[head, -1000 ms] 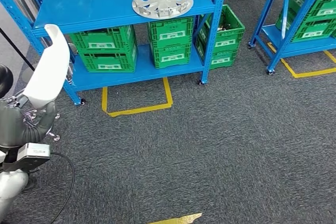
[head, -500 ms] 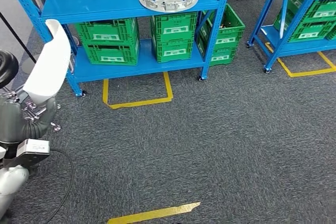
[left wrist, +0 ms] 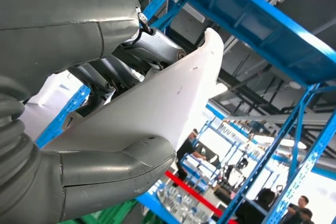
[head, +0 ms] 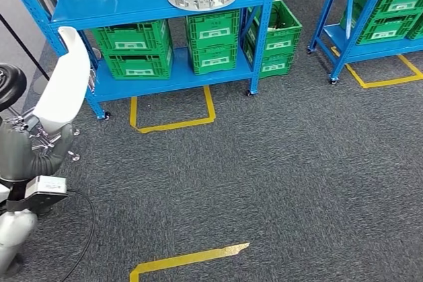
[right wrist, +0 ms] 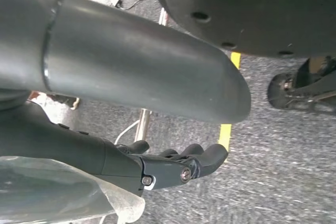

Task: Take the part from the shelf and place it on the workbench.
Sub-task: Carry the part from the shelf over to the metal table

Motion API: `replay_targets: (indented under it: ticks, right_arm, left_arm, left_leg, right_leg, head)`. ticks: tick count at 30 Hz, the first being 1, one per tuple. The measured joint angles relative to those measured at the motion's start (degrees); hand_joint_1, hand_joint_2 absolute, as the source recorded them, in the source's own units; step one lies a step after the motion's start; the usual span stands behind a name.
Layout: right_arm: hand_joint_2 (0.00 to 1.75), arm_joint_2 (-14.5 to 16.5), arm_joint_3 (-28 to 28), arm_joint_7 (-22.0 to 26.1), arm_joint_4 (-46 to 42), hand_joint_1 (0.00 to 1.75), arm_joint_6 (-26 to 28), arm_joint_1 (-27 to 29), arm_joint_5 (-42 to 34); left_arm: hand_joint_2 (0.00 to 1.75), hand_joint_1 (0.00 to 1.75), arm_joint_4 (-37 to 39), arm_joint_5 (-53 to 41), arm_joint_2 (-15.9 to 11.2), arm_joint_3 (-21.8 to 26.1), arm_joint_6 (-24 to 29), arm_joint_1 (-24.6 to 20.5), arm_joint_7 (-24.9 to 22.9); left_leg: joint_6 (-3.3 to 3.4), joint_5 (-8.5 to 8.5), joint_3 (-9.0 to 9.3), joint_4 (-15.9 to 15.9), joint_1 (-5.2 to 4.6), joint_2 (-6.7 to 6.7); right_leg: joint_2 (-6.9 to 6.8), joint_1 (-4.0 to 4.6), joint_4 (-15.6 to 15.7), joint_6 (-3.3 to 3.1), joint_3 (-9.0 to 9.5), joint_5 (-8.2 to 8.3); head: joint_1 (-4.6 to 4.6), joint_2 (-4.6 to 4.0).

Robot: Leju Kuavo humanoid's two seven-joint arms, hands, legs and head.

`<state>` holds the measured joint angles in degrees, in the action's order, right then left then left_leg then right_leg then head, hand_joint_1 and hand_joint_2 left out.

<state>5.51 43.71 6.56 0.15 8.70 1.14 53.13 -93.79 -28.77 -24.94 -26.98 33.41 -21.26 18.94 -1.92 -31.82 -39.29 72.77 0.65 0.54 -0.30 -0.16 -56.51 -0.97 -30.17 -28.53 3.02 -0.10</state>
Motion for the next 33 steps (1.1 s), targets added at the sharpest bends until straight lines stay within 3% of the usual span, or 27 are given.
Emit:
replay_targets:
  ticks: [3,5,8,9,12,13,19,33]
  right_arm:
    - [0.0,0.0,0.1,0.0,0.0,0.0,0.0,0.0,0.0]
    - [0.0,0.0,0.1,0.1,0.0,0.0,0.0,-0.1,0.0]
    - [0.0,0.0,0.2,0.3,0.0,0.0,0.2,0.0,0.0]
    - [0.0,0.0,0.2,0.4,0.0,0.0,0.2,0.0,0.0]
    - [0.0,0.0,0.5,0.5,0.0,0.0,0.4,0.0,0.1]
    - [0.0,0.0,0.5,0.4,0.0,0.0,0.4,0.0,0.1]
    - [0.0,0.0,1.0,0.4,0.0,0.0,1.3,0.1,0.4]
    - [0.0,0.0,1.0,1.3,0.0,0.0,4.0,0.0,1.6]
  left_arm:
    - [1.75,1.75,0.0,-0.1,0.0,-0.1,0.1,0.0,0.0]
    - [1.75,1.75,0.0,-0.2,-0.1,-0.1,0.1,0.0,0.0]
    - [1.75,1.75,0.1,-0.3,-0.2,-0.1,0.2,0.0,-0.2]
    - [1.75,1.75,0.1,-0.4,-0.2,-0.1,0.2,0.0,-0.2]
    - [1.75,1.75,0.1,-0.5,-0.3,-0.1,0.2,0.2,-0.3]
    - [1.75,1.75,0.1,-0.5,-0.4,-0.1,0.1,0.2,-0.4]
    - [1.75,1.75,0.1,-0.6,-0.5,-0.1,0.0,0.5,-1.0]
    - [1.75,1.75,0.1,-2.5,-0.8,0.1,-0.2,0.6,-2.1]
  left_leg:
    - [0.55,3.86,6.61,-9.8,-0.08,-0.03]
    - [1.07,4.12,8.83,-14.0,-0.31,-0.07]
    - [2.12,3.96,8.75,-15.2,-0.28,-0.03]
    - [2.3,3.95,8.61,-15.4,-0.25,-0.05]
    - [2.3,3.95,8.1,-15.0,-0.55,-0.19]
    - [2.4,4.04,7.96,-14.9,-0.62,-0.21]
    - [2.92,4.54,7.33,-14.7,-0.85,-0.21]
    - [2.96,5.04,6.72,-14.5,-0.98,-0.2]
  right_leg:
    - [0.03,0.06,-0.5,0.36,-0.92,0.42]
    - [0.05,0.17,-0.8,0.87,-1.4,0.71]
    - [0.08,0.25,-1.2,1.92,-2.3,0.82]
    - [0.1,0.29,-1.5,1.98,-2.66,0.39]
    - [0.12,0.23,-1.3,-0.36,-2.93,0.69]
    - [0.11,0.17,-1.0,-0.8,-2.82,1.25]
    - [0.13,-0.1,-0.9,1.03,-2.9,2.15]
    - [0.11,-0.34,-0.8,2.42,-3.49,2.72]
  head:
    - [0.02,0.0]
    - [0.04,-0.01]
    - [0.08,0.0]
    - [0.21,0.0]
    - [0.56,-0.01]
    - [0.59,-0.01]
    - [0.57,0.0]
    - [0.53,0.0]
